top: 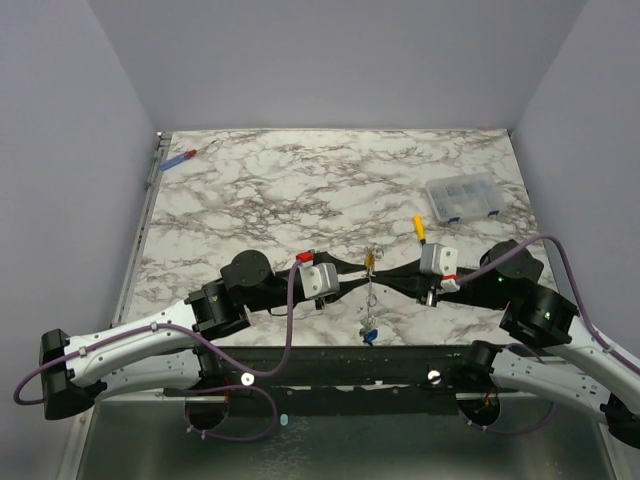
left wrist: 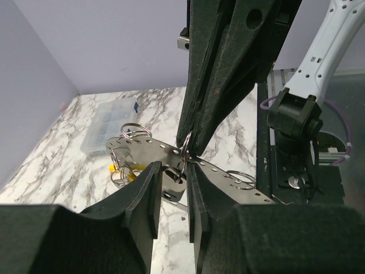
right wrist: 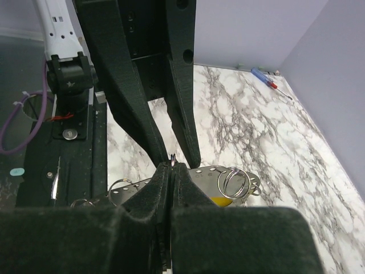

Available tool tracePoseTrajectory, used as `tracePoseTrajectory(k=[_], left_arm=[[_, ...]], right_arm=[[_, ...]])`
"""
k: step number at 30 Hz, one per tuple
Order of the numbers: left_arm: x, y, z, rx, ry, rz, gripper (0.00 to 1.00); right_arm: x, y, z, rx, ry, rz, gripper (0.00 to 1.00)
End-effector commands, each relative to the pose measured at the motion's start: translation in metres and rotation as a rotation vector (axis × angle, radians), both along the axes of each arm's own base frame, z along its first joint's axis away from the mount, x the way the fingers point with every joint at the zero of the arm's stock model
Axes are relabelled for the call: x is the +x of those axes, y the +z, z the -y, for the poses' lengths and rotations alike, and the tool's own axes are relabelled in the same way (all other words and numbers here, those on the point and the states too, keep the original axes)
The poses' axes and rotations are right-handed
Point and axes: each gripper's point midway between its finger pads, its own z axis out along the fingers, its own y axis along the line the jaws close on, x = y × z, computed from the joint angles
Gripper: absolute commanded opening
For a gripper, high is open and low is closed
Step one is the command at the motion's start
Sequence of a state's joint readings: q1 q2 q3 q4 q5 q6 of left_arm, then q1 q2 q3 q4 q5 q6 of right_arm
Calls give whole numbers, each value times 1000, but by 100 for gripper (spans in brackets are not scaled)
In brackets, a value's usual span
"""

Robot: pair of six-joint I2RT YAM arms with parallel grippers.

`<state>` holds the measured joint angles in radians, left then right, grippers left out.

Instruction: Put the keys on the keyring

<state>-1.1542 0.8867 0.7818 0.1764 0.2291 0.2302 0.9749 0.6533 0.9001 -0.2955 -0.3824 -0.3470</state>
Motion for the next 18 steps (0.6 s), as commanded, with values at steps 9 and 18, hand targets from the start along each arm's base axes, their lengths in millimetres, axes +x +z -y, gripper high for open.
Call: tracePoseTrajectory(k=[9, 18], left_arm=[[-10, 7, 5, -50, -58, 7, 28], [-12, 11, 2, -64, -59, 11, 24]], right_arm=[[-8, 22, -4, 79, 47, 24, 0], [-5, 14, -5, 53, 41, 14, 1]])
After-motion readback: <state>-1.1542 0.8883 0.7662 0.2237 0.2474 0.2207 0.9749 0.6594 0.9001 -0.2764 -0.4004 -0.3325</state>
